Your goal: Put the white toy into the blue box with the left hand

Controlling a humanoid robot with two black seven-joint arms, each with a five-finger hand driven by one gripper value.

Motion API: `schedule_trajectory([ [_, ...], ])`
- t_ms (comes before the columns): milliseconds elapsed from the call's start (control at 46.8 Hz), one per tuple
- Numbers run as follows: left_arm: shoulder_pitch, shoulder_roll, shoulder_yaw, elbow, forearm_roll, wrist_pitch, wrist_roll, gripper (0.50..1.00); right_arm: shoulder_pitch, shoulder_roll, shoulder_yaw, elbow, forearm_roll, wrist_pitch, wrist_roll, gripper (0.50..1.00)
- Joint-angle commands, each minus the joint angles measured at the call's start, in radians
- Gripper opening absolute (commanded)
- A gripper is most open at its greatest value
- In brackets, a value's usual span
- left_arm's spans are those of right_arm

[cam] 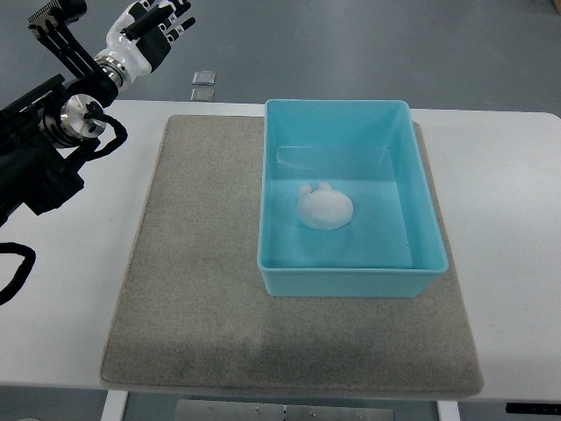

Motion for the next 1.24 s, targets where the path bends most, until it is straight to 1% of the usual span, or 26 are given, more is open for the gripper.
schedule_trajectory([
  [0, 0.015, 0.0, -0.001, -0.007, 0.013, 0.003, -0.015, 0.958, 0.0, 0.0, 0.0, 0.0, 0.0, 0.0, 0.0, 0.936],
  [64, 0.016, 0.0, -0.001, -0.005, 0.015, 0.005, -0.025, 0.96, 0.001, 0.0, 0.0, 0.0, 0.0, 0.0, 0.0, 0.936],
  [385, 0.016, 0.002, -0.004, -0.002, 0.016, 0.006, -0.025, 0.964, 0.0, 0.0, 0.0, 0.0, 0.0, 0.0, 0.0, 0.936],
  [534, 0.018, 0.003, -0.006, 0.004, 0.015, 0.008, -0.027, 0.977, 0.001, 0.0, 0.0, 0.0, 0.0, 0.0, 0.0, 0.936],
  [940, 0.028, 0.002, -0.01, 0.004, 0.004, 0.011, -0.028, 0.979, 0.001, 0.0, 0.002, 0.0, 0.001, 0.002, 0.0, 0.936],
  [1047, 0.028, 0.0, -0.01, 0.004, 0.003, 0.011, -0.028, 0.979, -0.002, 0.0, -0.001, 0.018, -0.009, 0.015, -0.002, 0.936],
  [1218, 0.028, 0.0, -0.027, 0.002, 0.003, 0.011, -0.03, 0.979, -0.002, 0.0, 0.0, 0.022, -0.008, 0.014, -0.002, 0.936],
])
